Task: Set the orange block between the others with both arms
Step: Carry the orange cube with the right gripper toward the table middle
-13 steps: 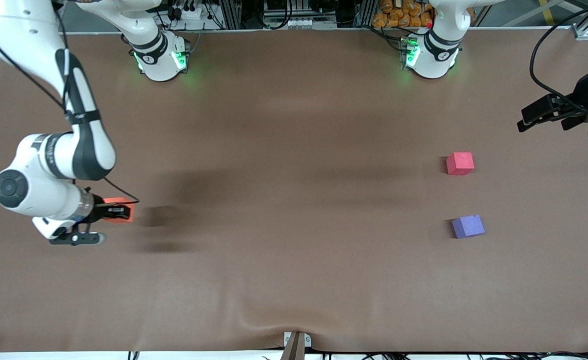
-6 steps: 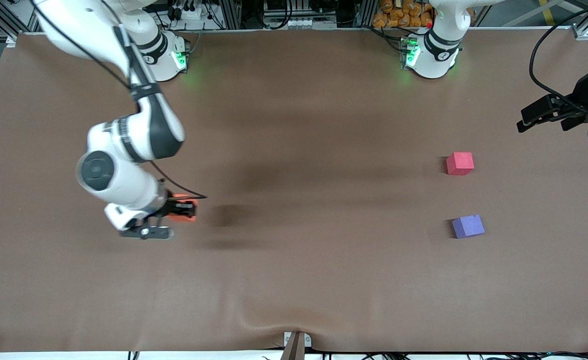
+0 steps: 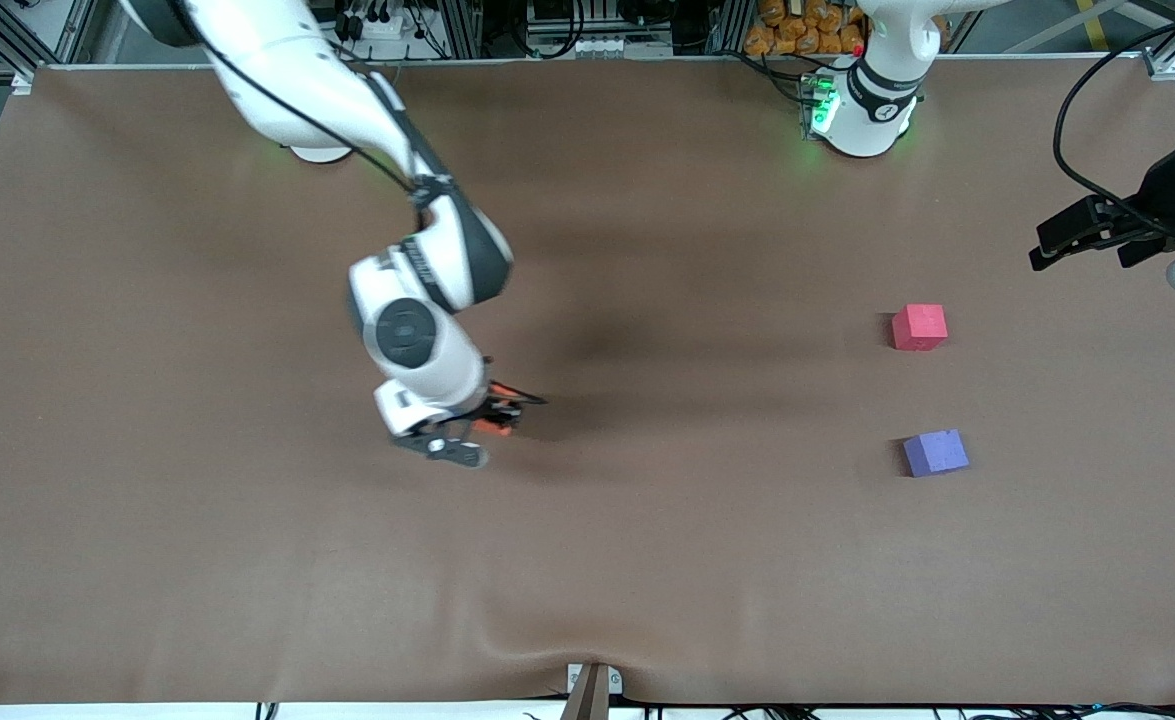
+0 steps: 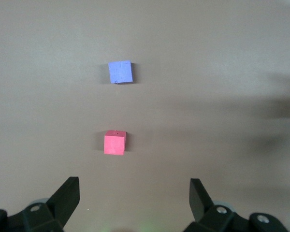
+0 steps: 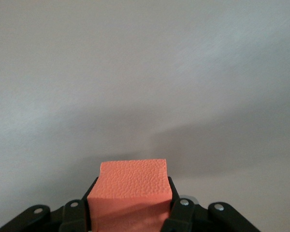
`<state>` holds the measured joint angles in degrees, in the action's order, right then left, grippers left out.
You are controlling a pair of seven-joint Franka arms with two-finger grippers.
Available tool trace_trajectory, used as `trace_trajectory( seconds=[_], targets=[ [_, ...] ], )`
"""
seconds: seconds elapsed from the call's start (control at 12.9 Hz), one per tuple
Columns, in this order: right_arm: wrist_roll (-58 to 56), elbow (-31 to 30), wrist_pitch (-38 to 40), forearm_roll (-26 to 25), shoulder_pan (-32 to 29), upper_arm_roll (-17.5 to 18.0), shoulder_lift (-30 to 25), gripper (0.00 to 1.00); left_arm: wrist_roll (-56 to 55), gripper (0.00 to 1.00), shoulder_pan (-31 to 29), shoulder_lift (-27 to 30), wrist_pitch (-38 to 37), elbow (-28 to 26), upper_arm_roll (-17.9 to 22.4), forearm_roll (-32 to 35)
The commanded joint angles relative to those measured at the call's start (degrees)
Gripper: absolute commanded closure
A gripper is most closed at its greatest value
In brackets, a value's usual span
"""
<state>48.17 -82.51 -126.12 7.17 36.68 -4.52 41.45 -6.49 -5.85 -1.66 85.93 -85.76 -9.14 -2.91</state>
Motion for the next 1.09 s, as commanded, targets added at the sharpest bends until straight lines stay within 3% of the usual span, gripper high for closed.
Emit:
trace_trajectory(
  seconds=[0.0, 0.31, 0.78, 0.86, 0.93, 1.01],
  targets=[
    [5.1, 3.7, -4.5, 0.5, 4.4, -0.8, 5.0, 1.00, 1.0, 0.00, 0.0, 0.3, 0.6, 0.0, -0.3, 1.4],
    [-2.1, 4.9, -4.6, -0.5, 8.8, -0.8, 6.8, 1.00, 0.1, 0.00, 0.9, 0.1, 0.6, 0.0, -0.5, 1.2],
    [-1.7, 5.0, -4.6, -0.4, 10.4, -0.8, 9.5, 0.73, -0.3, 0.00, 1.9, -2.4, 2.2, 0.3, -3.8, 0.5],
    [-1.4, 5.0, -4.7, -0.4, 10.6, -0.8, 9.9, 0.44, -0.3, 0.00, 1.9, -3.0, 2.9, 0.4, -5.0, 0.5],
    [-1.3, 5.0, -4.7, -0.6, 10.9, -0.9, 10.1, 0.00, -0.5, 0.00, 1.9, -4.0, 3.6, 0.4, -6.1, 0.4],
    [-1.4, 5.0, -4.6, -0.7, 11.1, -1.0, 10.0, 0.00, -1.4, 0.00, 2.0, -5.4, 4.4, 0.4, -7.8, 0.5]
  ],
)
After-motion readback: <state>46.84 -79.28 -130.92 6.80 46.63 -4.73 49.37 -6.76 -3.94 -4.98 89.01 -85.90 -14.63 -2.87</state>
